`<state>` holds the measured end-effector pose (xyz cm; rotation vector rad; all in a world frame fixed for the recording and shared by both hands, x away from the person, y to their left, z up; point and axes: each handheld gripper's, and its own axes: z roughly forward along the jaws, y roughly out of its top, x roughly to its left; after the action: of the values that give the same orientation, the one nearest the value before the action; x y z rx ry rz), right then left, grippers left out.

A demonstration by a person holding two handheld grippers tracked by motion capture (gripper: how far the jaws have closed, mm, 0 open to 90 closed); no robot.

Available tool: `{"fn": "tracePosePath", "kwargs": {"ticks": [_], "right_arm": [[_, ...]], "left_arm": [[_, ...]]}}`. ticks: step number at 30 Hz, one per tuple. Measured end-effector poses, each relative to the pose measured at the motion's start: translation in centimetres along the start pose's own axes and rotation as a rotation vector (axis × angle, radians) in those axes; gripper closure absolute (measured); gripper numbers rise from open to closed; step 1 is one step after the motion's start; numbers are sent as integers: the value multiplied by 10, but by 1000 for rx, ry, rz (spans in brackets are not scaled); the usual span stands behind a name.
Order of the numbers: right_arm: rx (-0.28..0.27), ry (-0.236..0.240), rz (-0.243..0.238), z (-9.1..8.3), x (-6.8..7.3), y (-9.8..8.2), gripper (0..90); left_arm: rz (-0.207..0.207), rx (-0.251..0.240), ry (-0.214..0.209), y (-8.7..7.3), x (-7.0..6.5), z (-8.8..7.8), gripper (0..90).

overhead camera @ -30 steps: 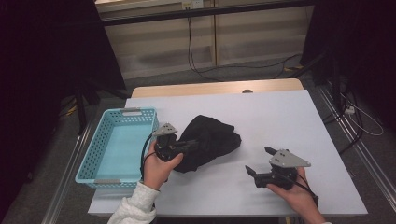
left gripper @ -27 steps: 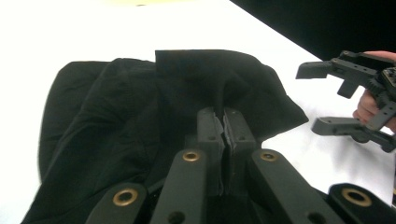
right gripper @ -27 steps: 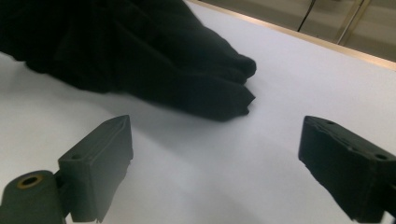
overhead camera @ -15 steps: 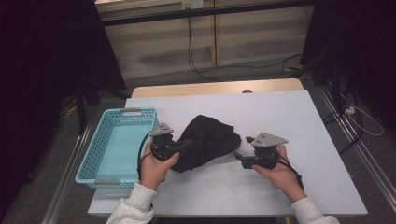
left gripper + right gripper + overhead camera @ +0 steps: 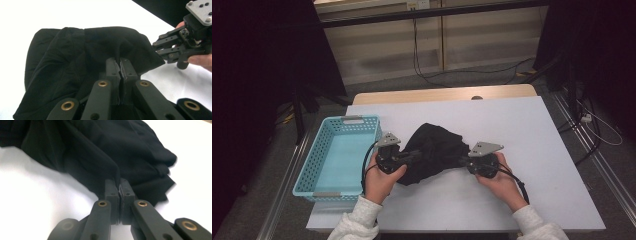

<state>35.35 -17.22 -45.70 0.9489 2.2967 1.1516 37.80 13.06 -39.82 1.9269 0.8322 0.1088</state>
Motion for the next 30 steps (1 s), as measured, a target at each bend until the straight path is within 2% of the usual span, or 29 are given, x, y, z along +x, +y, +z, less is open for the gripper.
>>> {"fn": "tracePosePath", "kwargs": {"ticks": [10, 15, 17, 19, 20, 22, 23, 27, 30], "right_arm": [[-1, -48, 52, -61, -15, -34, 889], [12, -39, 83, -76, -17, -53, 887], [-6, -29, 72, -77, -16, -50, 874], [-20, -20, 73, -74, -14, -44, 752], [-25, -21, 69, -72, -13, -42, 723], [-41, 3, 68, -67, -13, -36, 620], [-42, -12, 72, -65, -14, -32, 556], [-64, -25, 126, -60, -22, -20, 464], [-58, -63, 149, -49, -28, -14, 416]], "left_arm": [[2, -18, -6, 3, -1, -1, 872], [-5, -19, 0, 3, 2, 0, 873], [-12, -23, -1, 3, 1, 0, 873], [-11, -22, -2, 3, 2, 0, 872], [-11, -23, -1, 3, 2, 0, 873], [-8, -18, 5, 3, 3, -1, 872], [-12, -21, 10, 2, 3, -2, 873], [-15, -24, 18, -1, 4, -7, 872], [-24, -22, 29, -4, 5, -11, 872]]}}
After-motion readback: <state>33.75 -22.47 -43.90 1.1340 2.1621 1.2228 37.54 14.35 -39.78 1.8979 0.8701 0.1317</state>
